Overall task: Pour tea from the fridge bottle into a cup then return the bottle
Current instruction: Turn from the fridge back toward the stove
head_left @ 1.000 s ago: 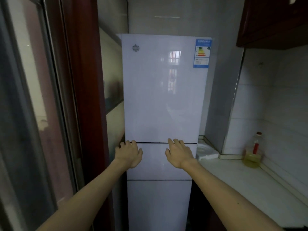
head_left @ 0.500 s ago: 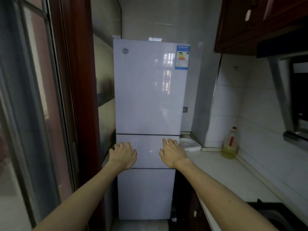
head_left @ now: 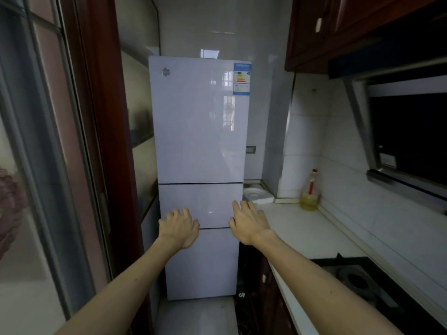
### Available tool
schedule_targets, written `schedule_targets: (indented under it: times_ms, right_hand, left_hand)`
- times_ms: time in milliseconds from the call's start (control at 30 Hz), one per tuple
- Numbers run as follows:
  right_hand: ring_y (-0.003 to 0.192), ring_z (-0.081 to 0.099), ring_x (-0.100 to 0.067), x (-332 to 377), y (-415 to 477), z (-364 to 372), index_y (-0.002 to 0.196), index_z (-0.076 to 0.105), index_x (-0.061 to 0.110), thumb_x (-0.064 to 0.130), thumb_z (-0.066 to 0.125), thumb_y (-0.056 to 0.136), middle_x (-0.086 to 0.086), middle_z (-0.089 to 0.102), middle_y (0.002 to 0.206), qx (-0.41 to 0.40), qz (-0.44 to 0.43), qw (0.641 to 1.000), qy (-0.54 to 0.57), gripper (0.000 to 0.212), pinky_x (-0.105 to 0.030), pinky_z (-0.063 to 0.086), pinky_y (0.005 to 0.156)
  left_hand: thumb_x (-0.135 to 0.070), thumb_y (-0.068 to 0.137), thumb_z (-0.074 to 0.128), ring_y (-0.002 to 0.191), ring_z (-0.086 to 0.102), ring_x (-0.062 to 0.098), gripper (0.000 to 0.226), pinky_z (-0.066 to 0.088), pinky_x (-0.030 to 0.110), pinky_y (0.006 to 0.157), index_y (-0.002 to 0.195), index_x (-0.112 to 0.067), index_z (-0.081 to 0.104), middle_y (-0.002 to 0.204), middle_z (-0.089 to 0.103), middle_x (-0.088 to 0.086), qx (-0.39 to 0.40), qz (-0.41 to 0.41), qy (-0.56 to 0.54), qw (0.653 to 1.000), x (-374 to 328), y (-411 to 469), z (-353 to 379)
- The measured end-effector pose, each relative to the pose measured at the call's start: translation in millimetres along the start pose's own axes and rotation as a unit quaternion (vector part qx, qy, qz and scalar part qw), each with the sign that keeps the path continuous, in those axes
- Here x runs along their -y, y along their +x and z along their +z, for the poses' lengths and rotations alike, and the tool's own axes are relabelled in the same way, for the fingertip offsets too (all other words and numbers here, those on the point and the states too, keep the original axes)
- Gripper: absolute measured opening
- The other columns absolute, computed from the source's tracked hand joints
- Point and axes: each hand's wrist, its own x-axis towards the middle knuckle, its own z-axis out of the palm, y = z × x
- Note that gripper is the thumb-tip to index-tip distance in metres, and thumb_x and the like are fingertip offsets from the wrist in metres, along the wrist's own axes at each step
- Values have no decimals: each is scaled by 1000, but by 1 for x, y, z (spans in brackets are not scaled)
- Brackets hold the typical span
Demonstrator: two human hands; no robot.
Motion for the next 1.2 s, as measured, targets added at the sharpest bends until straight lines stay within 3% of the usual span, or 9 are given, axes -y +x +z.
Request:
schedule_targets:
  times_ms: [333, 667, 867, 1200]
  right_hand:
    - [130, 37, -30, -14, -88, -28, 147, 28, 10, 31, 33, 100, -12, 40, 143, 0, 88, 996, -3, 52, -48, 38, 99]
    - [132, 36, -31, -44, -230, -36, 148, 26, 9, 34, 30, 102, -13, 39, 145, 22, 224, 973, -43, 53, -50, 40, 101]
    - [138, 31, -31, -62, -332, -48, 153, 19, 10, 36, 30, 102, -13, 34, 151, 33, 324, 943, -74, 59, -49, 36, 105]
    - [134, 35, -31, -92, -530, -88, 151, 22, 10, 37, 32, 101, -12, 38, 146, 52, 486, 864, -117, 57, -47, 41, 99]
  left_hand:
    - [-43, 99, 30, 114, 50, 32, 42, 45, 43, 90, 118, -8, 47, 124, 51, 15, 0, 94, -20, 995, -32, -46, -16]
    - [-44, 98, 30, 112, 51, 31, 43, 45, 41, 89, 119, -10, 47, 124, 52, 14, 13, 246, -16, 969, -91, -135, -5]
    - [-45, 98, 29, 115, 49, 32, 46, 43, 45, 91, 125, -10, 45, 128, 50, 14, 30, 358, -41, 933, -158, -202, -5]
    - [-45, 98, 32, 124, 46, 35, 53, 43, 48, 97, 134, -8, 42, 134, 48, 17, 43, 498, -77, 863, -268, -329, -29]
